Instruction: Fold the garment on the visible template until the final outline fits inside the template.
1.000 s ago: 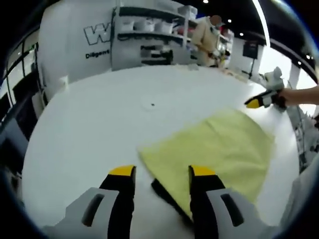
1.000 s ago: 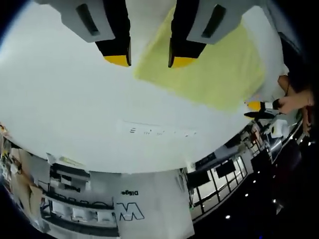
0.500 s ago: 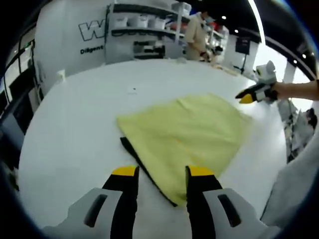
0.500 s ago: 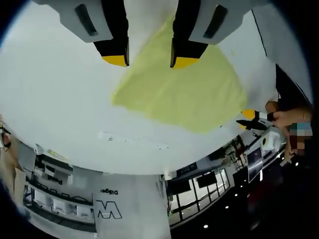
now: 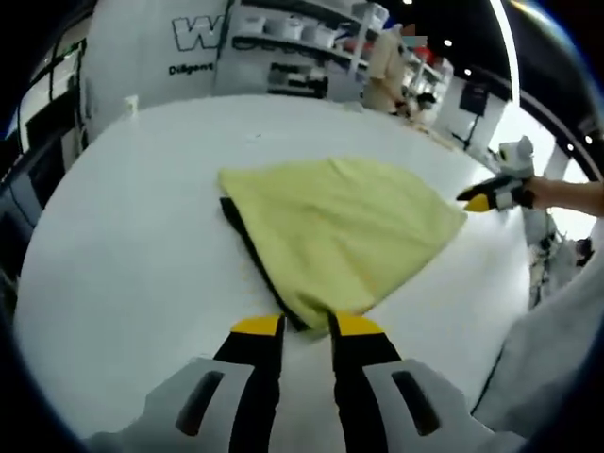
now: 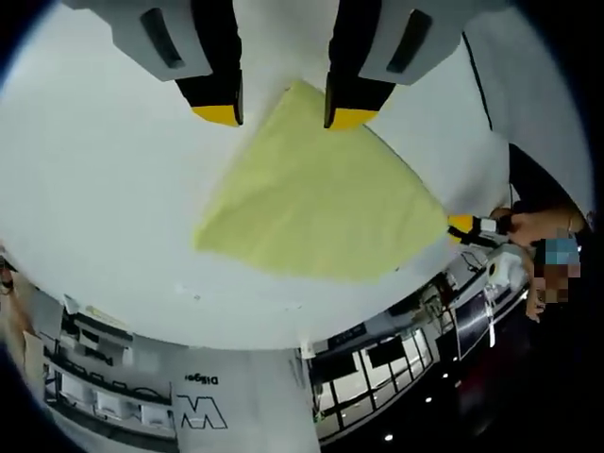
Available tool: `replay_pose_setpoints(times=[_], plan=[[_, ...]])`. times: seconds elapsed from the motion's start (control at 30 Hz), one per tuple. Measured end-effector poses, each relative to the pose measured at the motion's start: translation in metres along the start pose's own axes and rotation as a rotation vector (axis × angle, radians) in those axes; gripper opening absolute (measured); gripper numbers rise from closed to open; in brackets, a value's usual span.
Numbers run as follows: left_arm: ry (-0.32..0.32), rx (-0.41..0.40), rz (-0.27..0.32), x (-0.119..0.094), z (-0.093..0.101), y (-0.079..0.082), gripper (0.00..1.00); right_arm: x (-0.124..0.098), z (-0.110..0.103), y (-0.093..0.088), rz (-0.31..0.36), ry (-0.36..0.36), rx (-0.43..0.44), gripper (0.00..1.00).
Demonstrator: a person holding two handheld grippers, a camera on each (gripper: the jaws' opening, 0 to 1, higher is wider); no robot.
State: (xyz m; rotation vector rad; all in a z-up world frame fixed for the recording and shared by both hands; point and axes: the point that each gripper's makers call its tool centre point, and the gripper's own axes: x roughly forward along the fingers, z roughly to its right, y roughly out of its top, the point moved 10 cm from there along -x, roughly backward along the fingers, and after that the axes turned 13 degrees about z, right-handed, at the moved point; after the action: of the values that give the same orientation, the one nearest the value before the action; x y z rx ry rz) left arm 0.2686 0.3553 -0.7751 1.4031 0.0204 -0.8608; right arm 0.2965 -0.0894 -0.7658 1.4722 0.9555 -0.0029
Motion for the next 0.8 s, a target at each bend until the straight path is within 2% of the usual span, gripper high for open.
replay_pose_setpoints(times=[0.17, 0.3, 0.43, 0.53, 0.63, 0.7, 0.73, 0.77, 0.8], plan=[[-0.012, -0.015, -0.006, 0.002, 0.005, 0.000, 0.07, -0.003, -0.007, -0.010, -0.013, 0.010, 0.026, 0.29], [-0.018, -0.037, -0.035, 0.003, 0.002, -0.004, 0.02, -0.003, -0.005, -0.017, -0.028, -0.014, 0.027, 0.34], [-0.028, -0.035, -0.044, 0.003, -0.001, -0.005, 0.01, -0.006, -0.006, -0.018, -0.039, -0.010, 0.042, 0.22], [-0.046, 0.000, -0.044, 0.002, -0.002, -0.004, 0.00, -0.006, -0.007, -0.019, -0.049, -0.020, 0.017, 0.24], [-0.078, 0.046, -0.052, 0.001, -0.004, -0.002, 0.00, -0.005, -0.007, -0.018, -0.047, -0.010, -0.007, 0.18], [-0.091, 0.067, -0.057, 0.000, -0.005, 0.000, 0.00, -0.005, -0.006, -0.018, -0.046, -0.004, -0.010, 0.18], [-0.107, 0.093, -0.065, 0.000, -0.006, 0.001, 0.00, -0.004, -0.006, -0.017, -0.045, 0.002, -0.009, 0.18], [-0.131, 0.175, -0.082, -0.005, -0.007, 0.010, 0.00, -0.002, -0.008, -0.015, -0.047, 0.017, -0.022, 0.18], [-0.137, 0.198, -0.085, -0.006, -0.010, 0.011, 0.00, -0.001, -0.008, -0.014, -0.047, 0.020, -0.026, 0.18]])
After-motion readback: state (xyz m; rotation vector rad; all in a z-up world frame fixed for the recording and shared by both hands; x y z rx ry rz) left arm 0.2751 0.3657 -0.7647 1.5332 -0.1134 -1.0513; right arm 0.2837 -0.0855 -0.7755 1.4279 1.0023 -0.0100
